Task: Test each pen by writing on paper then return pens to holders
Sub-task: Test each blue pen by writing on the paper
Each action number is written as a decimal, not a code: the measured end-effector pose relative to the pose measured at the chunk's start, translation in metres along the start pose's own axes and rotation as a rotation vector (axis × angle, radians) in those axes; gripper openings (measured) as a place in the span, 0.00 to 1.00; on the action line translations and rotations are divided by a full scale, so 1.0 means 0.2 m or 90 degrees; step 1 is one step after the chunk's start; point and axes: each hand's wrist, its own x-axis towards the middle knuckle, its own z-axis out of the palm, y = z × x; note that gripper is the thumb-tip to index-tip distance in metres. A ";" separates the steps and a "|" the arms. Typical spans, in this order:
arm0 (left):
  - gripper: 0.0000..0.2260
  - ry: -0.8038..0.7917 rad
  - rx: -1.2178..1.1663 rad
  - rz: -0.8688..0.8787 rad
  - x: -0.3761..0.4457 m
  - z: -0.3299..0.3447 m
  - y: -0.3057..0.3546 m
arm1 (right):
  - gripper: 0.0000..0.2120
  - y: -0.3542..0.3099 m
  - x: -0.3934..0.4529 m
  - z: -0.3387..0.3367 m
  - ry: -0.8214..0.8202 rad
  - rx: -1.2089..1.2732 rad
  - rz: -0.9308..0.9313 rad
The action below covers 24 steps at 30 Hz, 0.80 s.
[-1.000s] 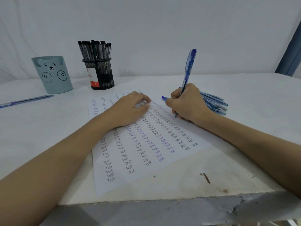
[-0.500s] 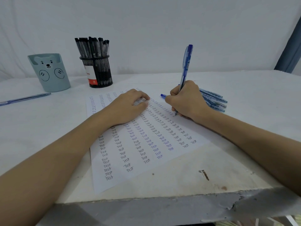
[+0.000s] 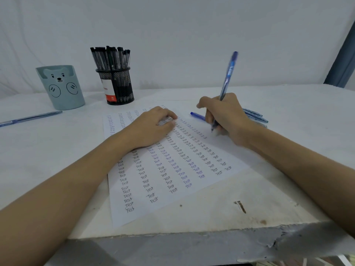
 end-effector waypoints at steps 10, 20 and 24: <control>0.13 -0.007 -0.014 0.002 -0.01 0.00 0.00 | 0.16 0.00 0.11 -0.21 0.057 -0.358 -0.118; 0.14 -0.010 -0.013 0.001 -0.02 0.00 0.01 | 0.07 -0.02 0.11 -0.25 0.083 -0.065 -0.071; 0.14 -0.010 -0.013 0.001 -0.01 0.00 0.00 | 0.06 -0.02 0.12 -0.27 0.107 -0.032 -0.045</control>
